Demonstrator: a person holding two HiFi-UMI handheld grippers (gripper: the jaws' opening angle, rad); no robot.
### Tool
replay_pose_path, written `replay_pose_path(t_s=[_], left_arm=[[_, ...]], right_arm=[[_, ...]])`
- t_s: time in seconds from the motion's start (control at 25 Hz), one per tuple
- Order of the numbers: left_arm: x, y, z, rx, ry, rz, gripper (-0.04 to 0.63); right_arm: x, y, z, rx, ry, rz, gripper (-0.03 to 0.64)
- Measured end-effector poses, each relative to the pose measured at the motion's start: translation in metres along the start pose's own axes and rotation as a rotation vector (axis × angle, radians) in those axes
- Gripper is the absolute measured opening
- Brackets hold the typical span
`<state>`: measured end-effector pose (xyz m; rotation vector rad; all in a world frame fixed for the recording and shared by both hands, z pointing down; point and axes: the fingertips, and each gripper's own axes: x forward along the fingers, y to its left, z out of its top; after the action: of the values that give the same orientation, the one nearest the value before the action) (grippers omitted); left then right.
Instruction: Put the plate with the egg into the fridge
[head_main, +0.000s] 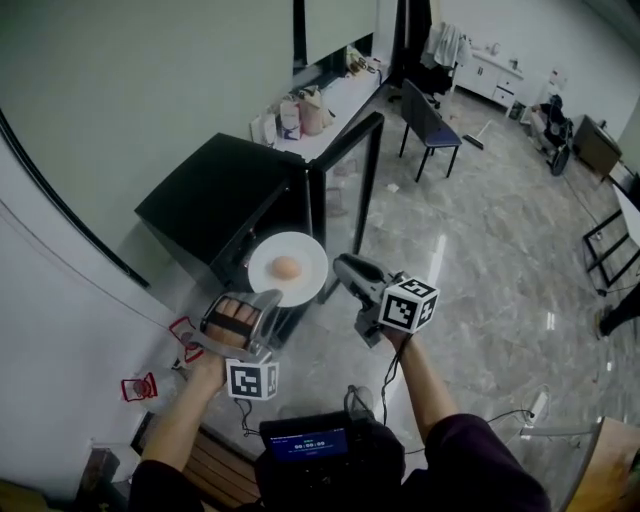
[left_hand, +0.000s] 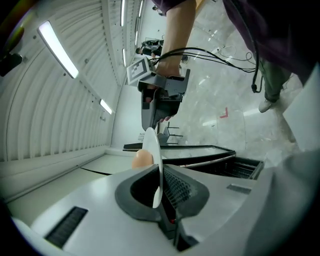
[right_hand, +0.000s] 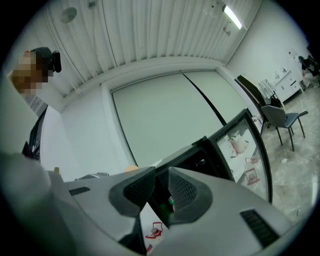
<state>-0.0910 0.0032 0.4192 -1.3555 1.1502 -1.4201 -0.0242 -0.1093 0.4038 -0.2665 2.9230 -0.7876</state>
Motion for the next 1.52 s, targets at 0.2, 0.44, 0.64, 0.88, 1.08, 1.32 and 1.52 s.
replay_pose_path(t_s=[0.2, 0.44, 0.64, 0.88, 1.08, 1.32, 1.52], left_arm=[[0.037, -0.019, 0.039, -0.064, 0.150, -0.001, 0.020], [0.073, -0.066, 0.034, -0.073, 0.333, -0.027, 0.020], [0.101, -0.103, -0.005, -0.101, 0.475, -0.039, 0.020], [0.141, -0.155, -0.057, -0.206, 0.599, -0.037, 0.020], [0.178, -0.202, -0.104, -0.211, 0.668, -0.055, 0.020], [0.239, -0.260, -0.160, -0.215, 0.779, -0.073, 0.020], [0.286, -0.292, -0.198, -0.222, 0.861, -0.113, 0.020]], right_arm=[[-0.033, -0.038, 0.005, 0.003, 0.047, 0.054, 0.086], [-0.026, -0.075, -0.014, 0.024, 0.139, 0.115, 0.085], [0.015, -0.093, -0.051, 0.040, 0.201, 0.143, 0.084], [0.072, -0.115, -0.098, 0.039, 0.239, 0.149, 0.086], [0.117, -0.144, -0.139, 0.026, 0.262, 0.152, 0.084], [0.158, -0.192, -0.193, 0.056, 0.302, 0.219, 0.086], [0.174, -0.236, -0.223, 0.059, 0.341, 0.246, 0.084]])
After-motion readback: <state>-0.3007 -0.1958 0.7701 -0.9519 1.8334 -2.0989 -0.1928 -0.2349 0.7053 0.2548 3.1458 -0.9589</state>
